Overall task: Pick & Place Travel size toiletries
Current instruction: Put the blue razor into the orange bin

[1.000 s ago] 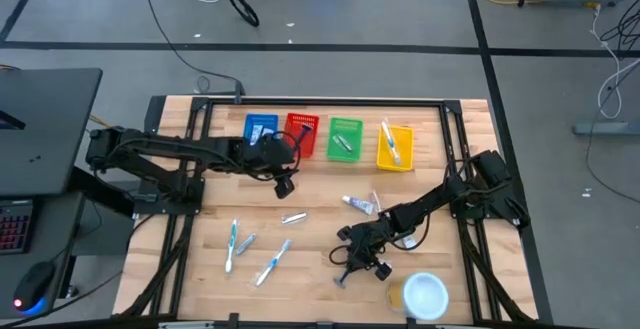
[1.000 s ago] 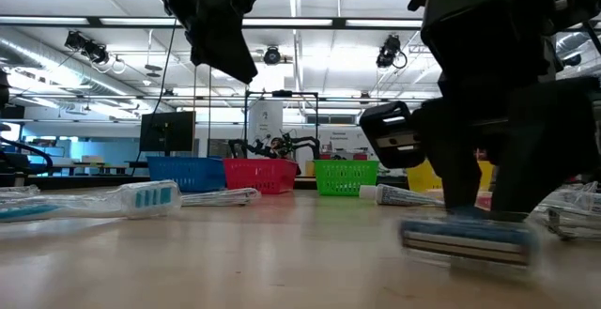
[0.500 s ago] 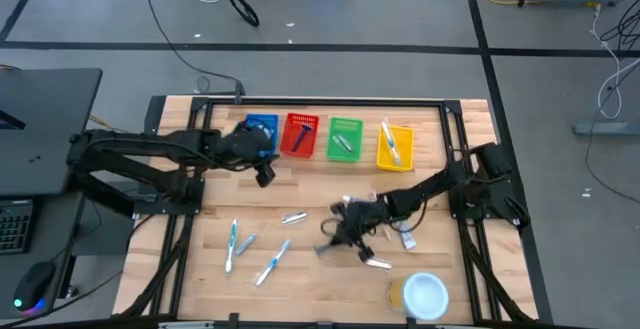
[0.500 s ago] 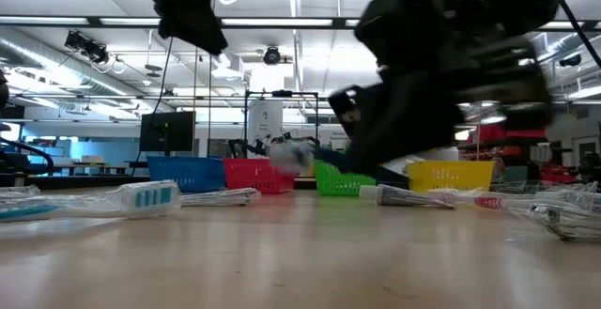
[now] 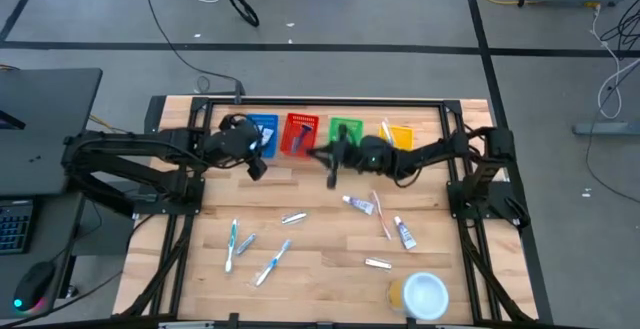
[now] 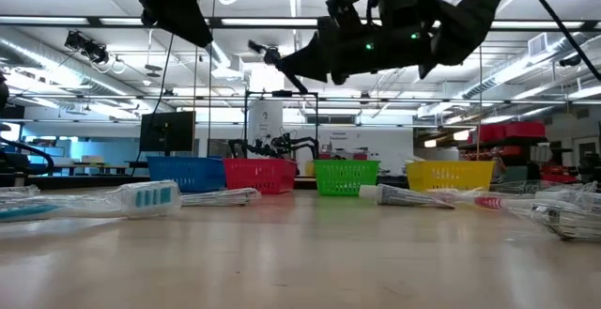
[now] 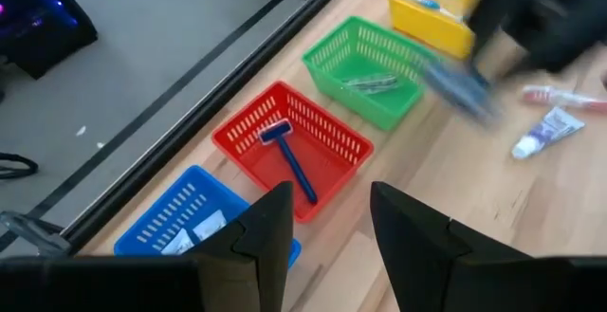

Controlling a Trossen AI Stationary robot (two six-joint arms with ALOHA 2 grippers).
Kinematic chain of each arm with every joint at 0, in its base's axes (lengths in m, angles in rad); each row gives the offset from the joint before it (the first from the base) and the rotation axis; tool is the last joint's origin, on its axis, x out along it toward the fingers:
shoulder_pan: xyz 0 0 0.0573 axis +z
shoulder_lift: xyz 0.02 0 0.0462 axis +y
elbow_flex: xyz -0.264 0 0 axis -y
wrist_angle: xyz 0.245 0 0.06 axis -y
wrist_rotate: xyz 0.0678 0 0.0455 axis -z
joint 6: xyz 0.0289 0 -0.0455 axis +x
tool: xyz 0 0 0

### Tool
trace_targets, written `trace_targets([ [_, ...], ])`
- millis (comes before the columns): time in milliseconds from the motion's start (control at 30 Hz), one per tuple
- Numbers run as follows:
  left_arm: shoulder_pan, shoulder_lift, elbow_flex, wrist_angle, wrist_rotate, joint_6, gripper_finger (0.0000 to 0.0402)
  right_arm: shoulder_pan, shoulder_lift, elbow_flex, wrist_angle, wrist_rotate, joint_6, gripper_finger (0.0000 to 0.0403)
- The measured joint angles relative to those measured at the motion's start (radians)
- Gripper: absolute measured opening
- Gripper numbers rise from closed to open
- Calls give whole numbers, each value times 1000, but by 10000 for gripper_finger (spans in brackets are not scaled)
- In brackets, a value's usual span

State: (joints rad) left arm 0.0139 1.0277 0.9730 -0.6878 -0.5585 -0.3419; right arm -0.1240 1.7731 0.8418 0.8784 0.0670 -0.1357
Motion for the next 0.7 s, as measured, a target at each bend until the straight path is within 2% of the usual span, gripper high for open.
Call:
trace_targets([
  [100,0,7,-1,-1,0,5,150,-48,1,0,74,120,113,39],
  [200,0,14,-1,0,-6,14,150,-82,3,9,73,211,279,39],
  [267,0,18,0,13,-10,13,150,-93,19,36,66,213,348,39],
  [367,0,23,-1,15,-17,13,150,-87,59,97,19,210,364,39],
  [600,0,21,0,31,-29,-16,150,-85,159,272,-245,215,417,39],
  [700,0,21,0,30,-29,-18,150,-90,185,300,-256,247,430,39],
])
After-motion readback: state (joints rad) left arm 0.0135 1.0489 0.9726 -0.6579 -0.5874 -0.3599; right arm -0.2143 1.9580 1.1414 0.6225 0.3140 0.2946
